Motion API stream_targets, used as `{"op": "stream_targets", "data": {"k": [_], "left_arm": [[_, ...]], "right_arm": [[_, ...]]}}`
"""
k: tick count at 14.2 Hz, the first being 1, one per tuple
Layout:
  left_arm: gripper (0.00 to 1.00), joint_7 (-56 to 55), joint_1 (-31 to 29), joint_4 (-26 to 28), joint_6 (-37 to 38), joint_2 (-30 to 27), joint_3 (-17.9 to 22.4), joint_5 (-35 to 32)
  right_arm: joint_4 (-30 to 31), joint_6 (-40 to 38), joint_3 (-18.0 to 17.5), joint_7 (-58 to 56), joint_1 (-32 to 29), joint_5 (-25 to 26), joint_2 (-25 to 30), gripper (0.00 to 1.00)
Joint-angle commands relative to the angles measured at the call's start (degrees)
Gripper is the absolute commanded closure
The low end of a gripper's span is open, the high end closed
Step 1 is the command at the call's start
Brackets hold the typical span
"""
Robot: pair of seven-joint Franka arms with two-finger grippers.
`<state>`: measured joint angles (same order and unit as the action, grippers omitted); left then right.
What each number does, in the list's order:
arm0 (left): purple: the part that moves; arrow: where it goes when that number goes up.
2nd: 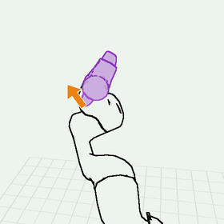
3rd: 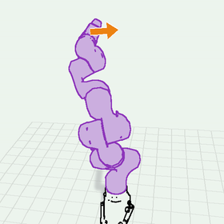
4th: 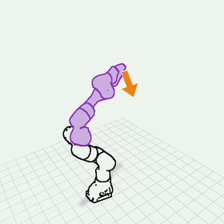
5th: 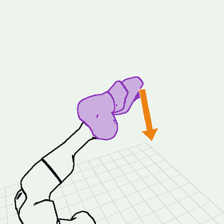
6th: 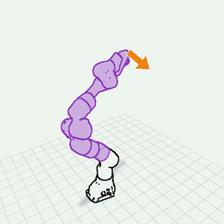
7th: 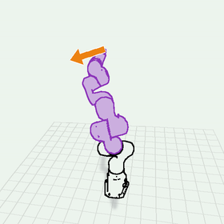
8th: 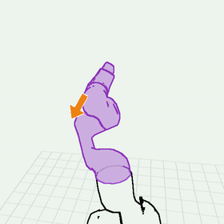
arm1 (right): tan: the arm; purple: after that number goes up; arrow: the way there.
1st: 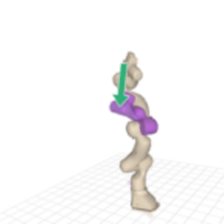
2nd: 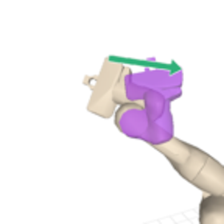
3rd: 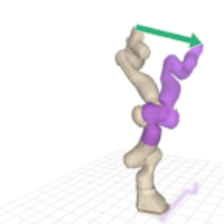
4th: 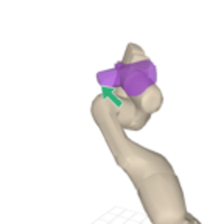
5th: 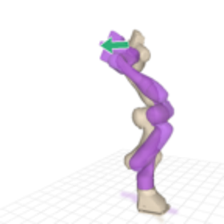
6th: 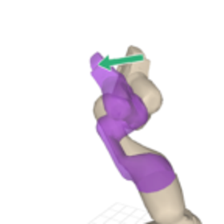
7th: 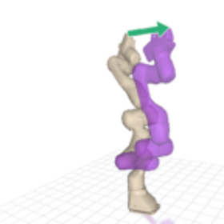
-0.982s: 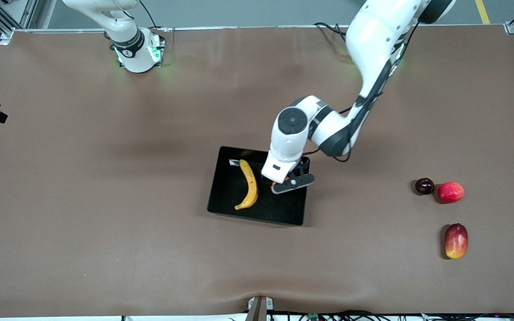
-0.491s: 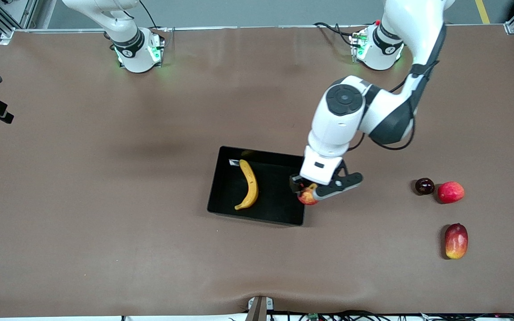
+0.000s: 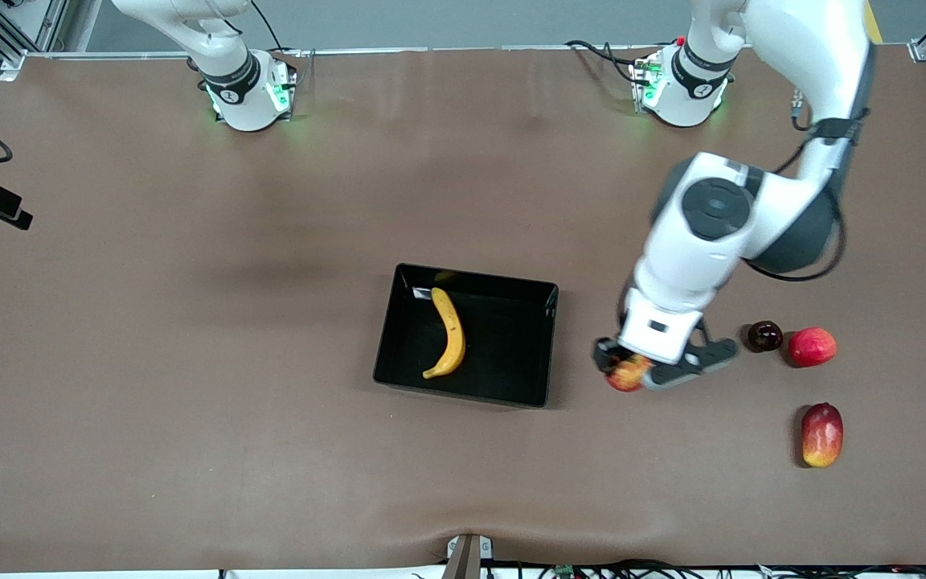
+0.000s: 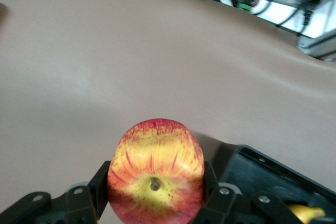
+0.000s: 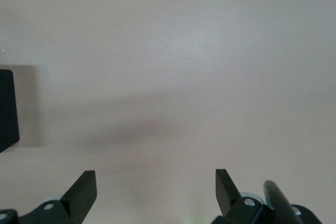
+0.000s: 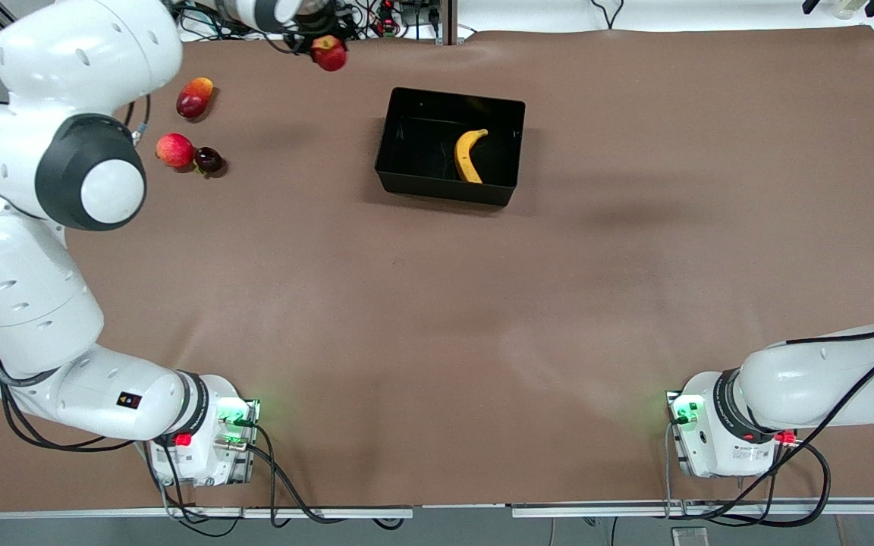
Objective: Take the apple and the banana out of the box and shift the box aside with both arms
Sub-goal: 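Carry the apple with the left gripper beside the mango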
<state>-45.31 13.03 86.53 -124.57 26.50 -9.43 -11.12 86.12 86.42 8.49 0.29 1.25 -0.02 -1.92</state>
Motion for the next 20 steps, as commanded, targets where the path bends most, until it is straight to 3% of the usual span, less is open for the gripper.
{"op": "stream_targets", "data": {"k": [1, 7, 16, 20], "left_arm": [[1.0, 6.97, -4.4, 2.24, 1.69, -1.81, -0.41, 0.93], [1.0, 21.92, -12.94, 4.52, 0.65, 0.74, -0.32, 0.84], [1.0, 22.72, -16.99, 5.05, -1.2, 8.03, -0.15, -0.13], [1.0, 22.72, -19.01, 5.75, -7.86, 12.16, -0.15, -0.13]], "right_arm": [[-0.96, -0.38, 0.04, -0.03, -0.02, 0.02, -0.28, 0.0], [-0.96, -0.29, 0.04, -0.03, -0.19, 0.02, -0.37, 0.0], [-0.96, -0.29, 0.04, -0.03, -0.11, -0.86, -0.37, 0.0], [-0.96, -0.29, 0.04, -0.03, -0.19, -0.86, -0.37, 0.0]]}}
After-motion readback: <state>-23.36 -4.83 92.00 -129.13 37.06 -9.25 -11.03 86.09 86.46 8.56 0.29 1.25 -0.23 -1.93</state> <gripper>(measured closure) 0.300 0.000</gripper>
